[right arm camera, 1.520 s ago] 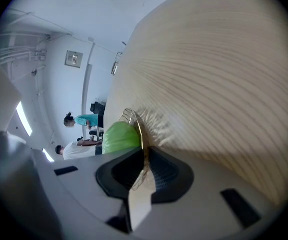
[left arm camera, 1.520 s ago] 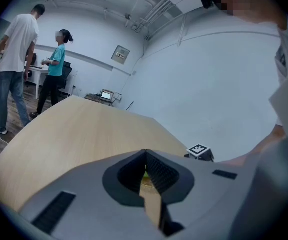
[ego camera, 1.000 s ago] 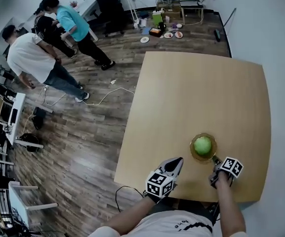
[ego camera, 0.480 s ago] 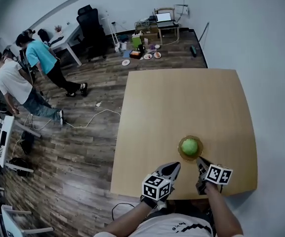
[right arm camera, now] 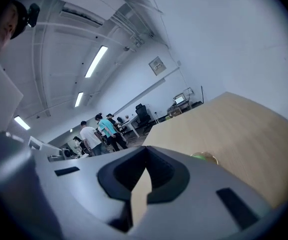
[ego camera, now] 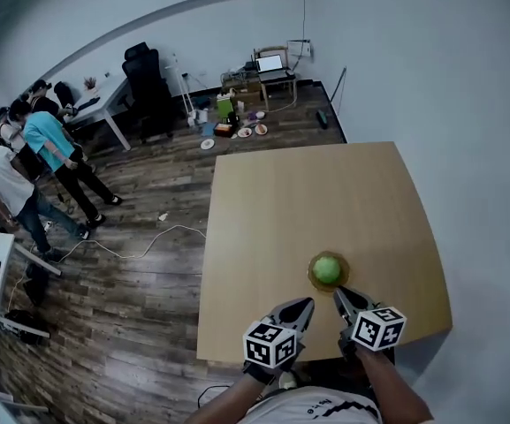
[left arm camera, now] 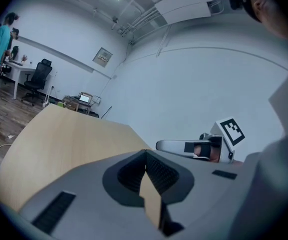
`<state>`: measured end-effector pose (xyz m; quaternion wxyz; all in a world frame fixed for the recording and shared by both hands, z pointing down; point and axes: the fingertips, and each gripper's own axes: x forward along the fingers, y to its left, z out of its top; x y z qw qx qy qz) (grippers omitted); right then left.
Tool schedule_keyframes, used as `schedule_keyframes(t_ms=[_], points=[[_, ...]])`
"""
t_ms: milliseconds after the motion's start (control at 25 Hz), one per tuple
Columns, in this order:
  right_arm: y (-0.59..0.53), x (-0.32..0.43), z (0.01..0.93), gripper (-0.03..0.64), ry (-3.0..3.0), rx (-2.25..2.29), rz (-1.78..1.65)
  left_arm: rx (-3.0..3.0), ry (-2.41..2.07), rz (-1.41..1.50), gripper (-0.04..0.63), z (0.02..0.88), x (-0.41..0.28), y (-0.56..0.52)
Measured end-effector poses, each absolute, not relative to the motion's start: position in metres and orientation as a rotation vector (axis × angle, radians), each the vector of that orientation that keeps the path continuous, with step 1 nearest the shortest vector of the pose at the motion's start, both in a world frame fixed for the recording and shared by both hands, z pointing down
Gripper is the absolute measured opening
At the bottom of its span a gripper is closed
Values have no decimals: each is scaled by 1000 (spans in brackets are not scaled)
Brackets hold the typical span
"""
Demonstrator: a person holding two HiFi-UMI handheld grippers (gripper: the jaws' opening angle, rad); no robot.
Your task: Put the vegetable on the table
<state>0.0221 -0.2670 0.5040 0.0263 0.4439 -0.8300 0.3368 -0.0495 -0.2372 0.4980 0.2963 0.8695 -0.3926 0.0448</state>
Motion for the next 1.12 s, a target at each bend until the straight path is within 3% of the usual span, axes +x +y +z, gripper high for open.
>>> schedule_keyframes(t_ms=[320,1120], points=[[-252,23,454,15,-2613,1449,866,2381,-1052,86,12,467,-51,-227],[-243,13,433,14,-2661,1418,724,2447,-1086,63,12,439,-51,-224]])
